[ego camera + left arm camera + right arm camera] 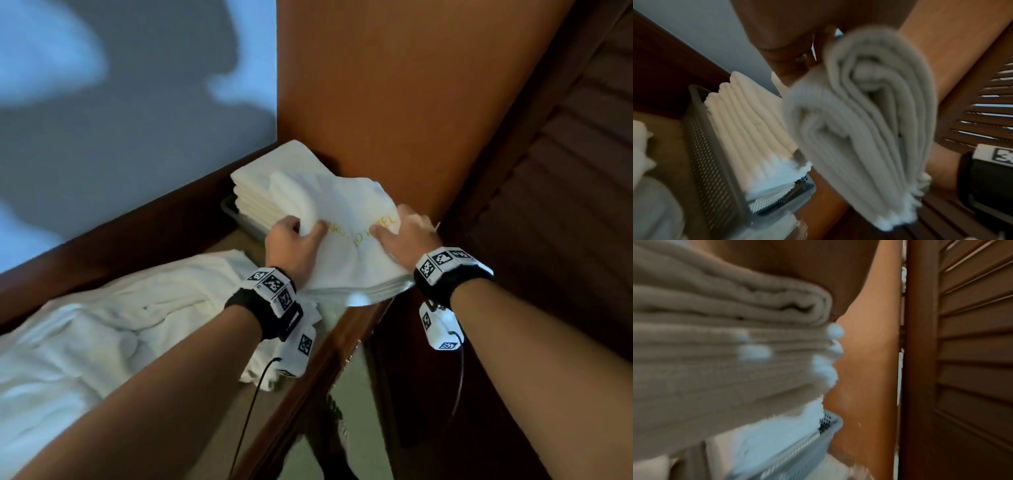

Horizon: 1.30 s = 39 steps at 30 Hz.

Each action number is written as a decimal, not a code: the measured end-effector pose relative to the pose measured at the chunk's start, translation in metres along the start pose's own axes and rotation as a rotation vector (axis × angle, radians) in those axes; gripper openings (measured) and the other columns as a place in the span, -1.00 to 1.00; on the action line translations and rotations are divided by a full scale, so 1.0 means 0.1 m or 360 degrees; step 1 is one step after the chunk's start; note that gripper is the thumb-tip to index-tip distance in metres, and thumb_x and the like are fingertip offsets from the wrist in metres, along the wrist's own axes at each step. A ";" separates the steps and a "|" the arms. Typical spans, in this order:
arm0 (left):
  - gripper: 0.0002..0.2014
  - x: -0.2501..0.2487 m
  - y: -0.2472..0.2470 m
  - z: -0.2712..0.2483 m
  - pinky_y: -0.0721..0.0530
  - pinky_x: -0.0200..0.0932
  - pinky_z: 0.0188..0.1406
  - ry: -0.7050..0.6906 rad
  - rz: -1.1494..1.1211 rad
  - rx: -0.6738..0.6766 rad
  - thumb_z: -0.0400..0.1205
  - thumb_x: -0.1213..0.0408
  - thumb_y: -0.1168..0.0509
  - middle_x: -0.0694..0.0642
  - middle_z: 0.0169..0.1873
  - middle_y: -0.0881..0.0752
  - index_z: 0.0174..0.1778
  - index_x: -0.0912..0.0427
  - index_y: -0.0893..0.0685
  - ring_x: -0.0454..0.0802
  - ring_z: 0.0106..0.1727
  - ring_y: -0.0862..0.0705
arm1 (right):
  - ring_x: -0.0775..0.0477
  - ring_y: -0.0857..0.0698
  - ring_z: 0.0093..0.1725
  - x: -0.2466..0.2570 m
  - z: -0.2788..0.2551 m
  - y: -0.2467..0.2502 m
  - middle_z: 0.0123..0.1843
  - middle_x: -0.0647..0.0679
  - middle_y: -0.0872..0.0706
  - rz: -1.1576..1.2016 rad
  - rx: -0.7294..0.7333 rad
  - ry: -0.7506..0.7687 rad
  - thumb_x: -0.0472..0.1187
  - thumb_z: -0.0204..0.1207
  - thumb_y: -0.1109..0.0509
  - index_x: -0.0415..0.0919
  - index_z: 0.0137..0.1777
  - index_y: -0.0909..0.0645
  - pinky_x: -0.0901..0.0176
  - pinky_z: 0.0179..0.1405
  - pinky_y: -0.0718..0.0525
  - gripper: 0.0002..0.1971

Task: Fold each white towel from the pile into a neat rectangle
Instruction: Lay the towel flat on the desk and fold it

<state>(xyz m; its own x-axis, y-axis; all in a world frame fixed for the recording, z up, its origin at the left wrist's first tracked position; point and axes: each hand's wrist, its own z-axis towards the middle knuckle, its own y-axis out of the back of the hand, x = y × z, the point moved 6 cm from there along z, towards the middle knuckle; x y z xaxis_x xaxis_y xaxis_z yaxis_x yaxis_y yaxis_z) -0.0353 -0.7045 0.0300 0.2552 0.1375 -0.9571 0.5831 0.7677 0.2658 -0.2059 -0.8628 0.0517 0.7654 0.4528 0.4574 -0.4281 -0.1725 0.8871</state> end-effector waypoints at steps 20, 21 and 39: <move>-0.50 0.68 -0.78 1.75 -0.82 0.35 -0.11 0.0559 -0.0301 -0.0149 0.48 -0.12 -0.47 0.05 0.11 -0.73 0.24 0.05 -0.61 0.16 0.14 -0.77 | -0.09 -0.73 -0.09 0.46 3.19 -0.87 -0.04 -0.03 -0.74 0.0460 0.0469 0.0528 -0.04 0.52 -0.54 -0.14 0.06 -0.57 0.07 -0.08 -0.62 -0.73; -0.53 0.80 -0.83 1.71 -0.82 0.37 -0.15 0.0660 -0.0287 -0.0088 0.56 -0.04 -0.47 0.12 0.13 -0.73 0.28 0.11 -0.56 0.18 0.13 -0.77 | -0.13 -0.74 0.00 0.32 3.20 -1.08 0.03 -0.05 -0.75 0.0396 0.0621 0.0451 -0.03 0.53 -0.53 -0.11 0.09 -0.58 0.03 0.02 -0.65 -0.74; -0.15 0.52 -0.20 2.20 -0.28 0.21 0.57 0.0135 0.1117 -0.0299 0.60 -0.23 -0.32 0.24 0.61 -0.25 0.71 0.13 -0.20 0.33 0.62 -0.21 | -0.32 -0.44 0.38 0.38 2.93 -1.10 0.51 -0.14 -0.46 -0.0442 0.0070 0.0925 0.08 0.58 -0.34 -0.10 0.46 -0.47 -0.19 0.26 -0.46 -0.50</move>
<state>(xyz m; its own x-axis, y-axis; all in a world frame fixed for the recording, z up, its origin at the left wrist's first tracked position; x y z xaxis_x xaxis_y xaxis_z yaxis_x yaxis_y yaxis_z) 0.1359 -0.8509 0.0007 0.4552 0.6785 -0.5765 0.1604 0.5744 0.8027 0.0108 -1.0827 -0.0109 0.4546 0.8834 0.1134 -0.2220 -0.0109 0.9750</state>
